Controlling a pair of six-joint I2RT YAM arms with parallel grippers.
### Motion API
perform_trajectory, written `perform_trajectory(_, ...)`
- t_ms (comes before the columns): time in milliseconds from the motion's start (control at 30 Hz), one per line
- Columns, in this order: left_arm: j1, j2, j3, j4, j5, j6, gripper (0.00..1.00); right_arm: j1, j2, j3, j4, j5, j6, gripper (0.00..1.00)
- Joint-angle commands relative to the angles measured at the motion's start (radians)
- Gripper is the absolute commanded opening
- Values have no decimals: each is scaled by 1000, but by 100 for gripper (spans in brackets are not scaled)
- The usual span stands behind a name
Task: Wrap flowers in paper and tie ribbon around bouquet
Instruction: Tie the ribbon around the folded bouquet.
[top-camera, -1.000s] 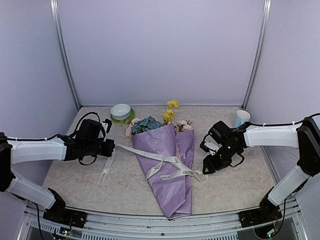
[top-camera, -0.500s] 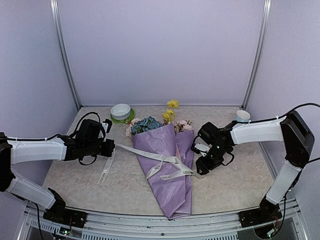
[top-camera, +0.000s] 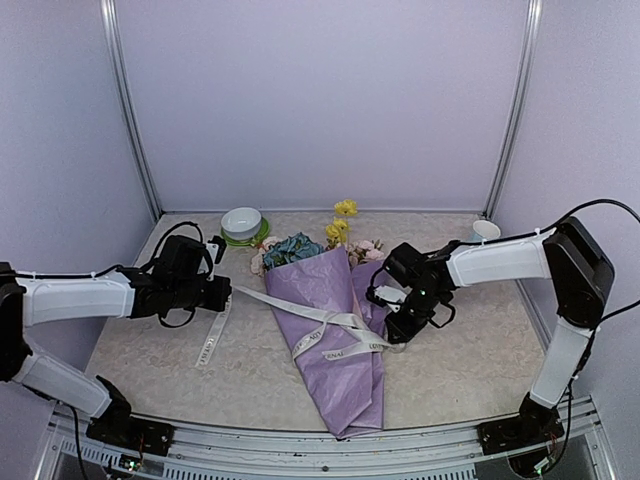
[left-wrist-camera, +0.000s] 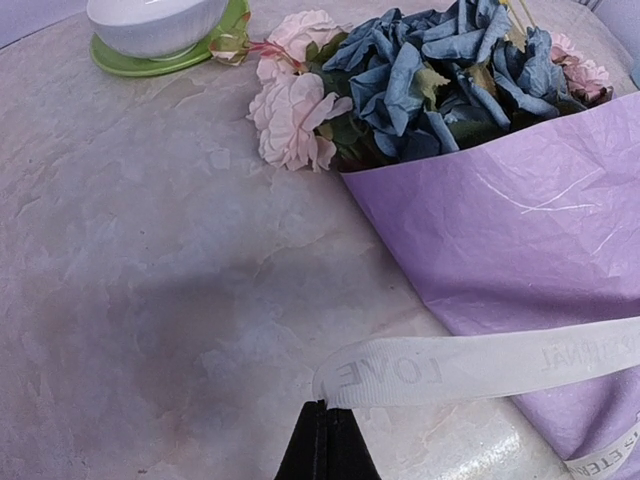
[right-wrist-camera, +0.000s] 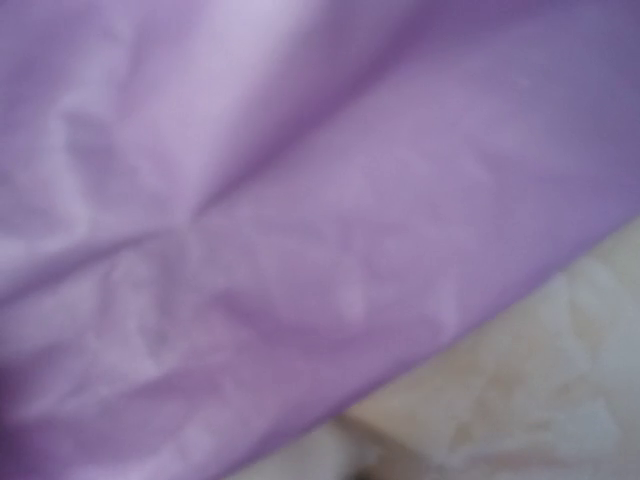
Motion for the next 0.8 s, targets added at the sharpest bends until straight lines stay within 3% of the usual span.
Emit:
perform_trajectory(0, -4, -1, 29, -10, -2, 15, 0, 9, 18, 1, 13, 41, 27, 0)
perform_trajectory(167, 21, -38, 5, -8, -20, -1, 0, -109, -104, -70, 90, 96, 139, 0)
perform_trajectory(500, 74, -78, -101, 20, 16, -91, 0, -429, -489, -483, 412, -241, 332, 0)
perform_trajectory(700, 128, -138, -129, 37, 10, -134, 0, -604, -644, -624, 545, -324, 437, 0)
perform_trajectory(767, 129, -166, -131, 63, 71, -104, 0, -627, -665, -636, 555, -332, 445, 0)
